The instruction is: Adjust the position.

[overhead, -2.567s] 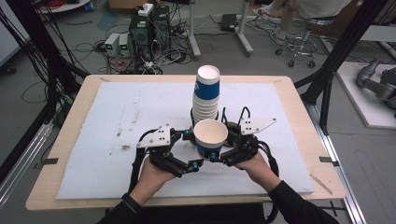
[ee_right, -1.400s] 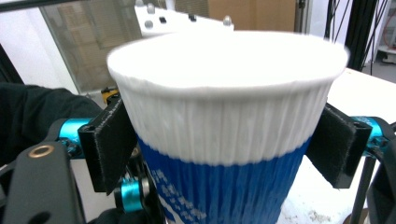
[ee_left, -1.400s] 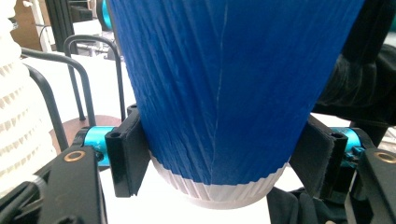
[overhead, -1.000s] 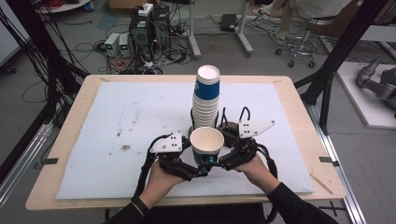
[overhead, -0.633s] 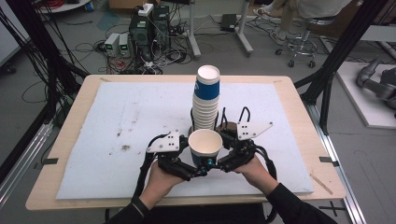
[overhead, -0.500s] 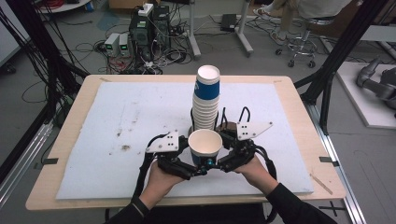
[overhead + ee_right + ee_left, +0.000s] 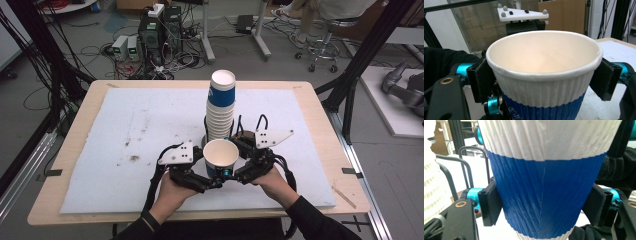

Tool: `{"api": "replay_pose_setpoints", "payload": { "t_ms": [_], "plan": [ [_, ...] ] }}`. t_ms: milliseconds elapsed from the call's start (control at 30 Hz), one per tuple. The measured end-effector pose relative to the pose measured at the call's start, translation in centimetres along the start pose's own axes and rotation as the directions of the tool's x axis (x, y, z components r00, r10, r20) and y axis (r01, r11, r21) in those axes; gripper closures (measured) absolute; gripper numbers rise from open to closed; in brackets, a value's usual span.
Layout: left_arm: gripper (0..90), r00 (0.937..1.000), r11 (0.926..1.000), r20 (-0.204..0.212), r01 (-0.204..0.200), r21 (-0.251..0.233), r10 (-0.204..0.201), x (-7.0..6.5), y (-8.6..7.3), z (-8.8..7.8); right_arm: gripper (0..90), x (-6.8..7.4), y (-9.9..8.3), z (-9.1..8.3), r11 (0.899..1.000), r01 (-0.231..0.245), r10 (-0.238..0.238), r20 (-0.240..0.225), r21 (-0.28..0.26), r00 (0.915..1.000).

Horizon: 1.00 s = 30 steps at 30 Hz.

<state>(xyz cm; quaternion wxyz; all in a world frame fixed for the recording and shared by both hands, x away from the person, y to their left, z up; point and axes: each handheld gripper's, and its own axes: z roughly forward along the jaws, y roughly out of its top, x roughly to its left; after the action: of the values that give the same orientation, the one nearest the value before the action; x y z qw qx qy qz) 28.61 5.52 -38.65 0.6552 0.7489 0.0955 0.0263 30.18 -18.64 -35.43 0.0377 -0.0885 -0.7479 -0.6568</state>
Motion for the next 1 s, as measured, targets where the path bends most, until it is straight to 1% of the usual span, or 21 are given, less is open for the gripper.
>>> {"api": "replay_pose_setpoints", "payload": {
  "t_ms": [167, 233, 333, 400, 500, 600, 700, 800, 933, 1000],
  "plan": [
    [26.8, 1.0, 1.0, 0.001, 0.003, -0.003, -0.003, 0.0, 0.0, 0.0, 20.5, 0.0, 0.0, 0.0, 1.0, 0.008, -0.008, 0.004, 0.002, 1.0],
    [25.8, 1.0, 1.0, -0.006, -0.005, -0.002, 0.005, 0.0, 0.0, 0.0, 20.7, -0.1, 0.0, 0.0, 1.0, 0.011, -0.011, 0.005, -0.001, 0.9999],
    [19.8, 0.9998, 1.0, -0.02, 0.002, 0.0, -0.002, -0.1, 0.0, 0.1, 21.0, -0.1, 0.1, -0.1, 1.0, 0.02, -0.02, 0.012, -0.001, 0.9997],
    [17.3, 0.9996, 1.0, -0.028, 0.0, -0.001, -0.001, 0.0, 0.0, 0.0, 21.0, -0.1, 0.1, -0.2, 1.0, 0.018, -0.018, 0.017, -0.004, 0.9997],
    [15.9, 0.9993, 1.0, -0.038, 0.005, -0.006, -0.006, 0.1, 0.1, -0.3, 21.1, -0.2, 0.2, -0.4, 1.0, 0.022, -0.022, 0.024, -0.005, 0.9995],
    [15.0, 0.9983, 1.0, -0.058, -0.008, 0.004, 0.008, 0.0, 0.2, -0.9, 21.1, -0.3, 0.2, -0.7, 1.0, 0.028, -0.027, 0.035, -0.009, 0.999],
    [14.9, 0.9968, 1.0, -0.079, -0.004, 0.001, 0.004, 0.1, 0.4, -1.7, 21.2, -0.4, 0.3, -1.1, 0.999, 0.031, -0.03, 0.051, -0.007, 0.9982],
    [14.7, 0.9948, 0.9999, -0.102, -0.008, 0.01, 0.009, 0.2, 0.6, -2.6, 21.2, -0.6, 0.4, -1.5, 0.999, 0.037, -0.037, 0.068, -0.011, 0.997],
    [14.7, 0.9894, 0.9995, -0.144, -0.015, 0.028, 0.019, 0.2, 0.7, -4.1, 21.2, -0.8, 0.4, -2.2, 0.999, 0.043, -0.042, 0.095, -0.01, 0.9946],
    [14.7, 0.9861, 0.9996, -0.165, -0.016, 0.025, 0.02, 0.3, 0.6, -4.9, 21.2, -0.9, 0.4, -2.6, 0.999, 0.041, -0.039, 0.109, -0.015, 0.9933]
  ]
}}
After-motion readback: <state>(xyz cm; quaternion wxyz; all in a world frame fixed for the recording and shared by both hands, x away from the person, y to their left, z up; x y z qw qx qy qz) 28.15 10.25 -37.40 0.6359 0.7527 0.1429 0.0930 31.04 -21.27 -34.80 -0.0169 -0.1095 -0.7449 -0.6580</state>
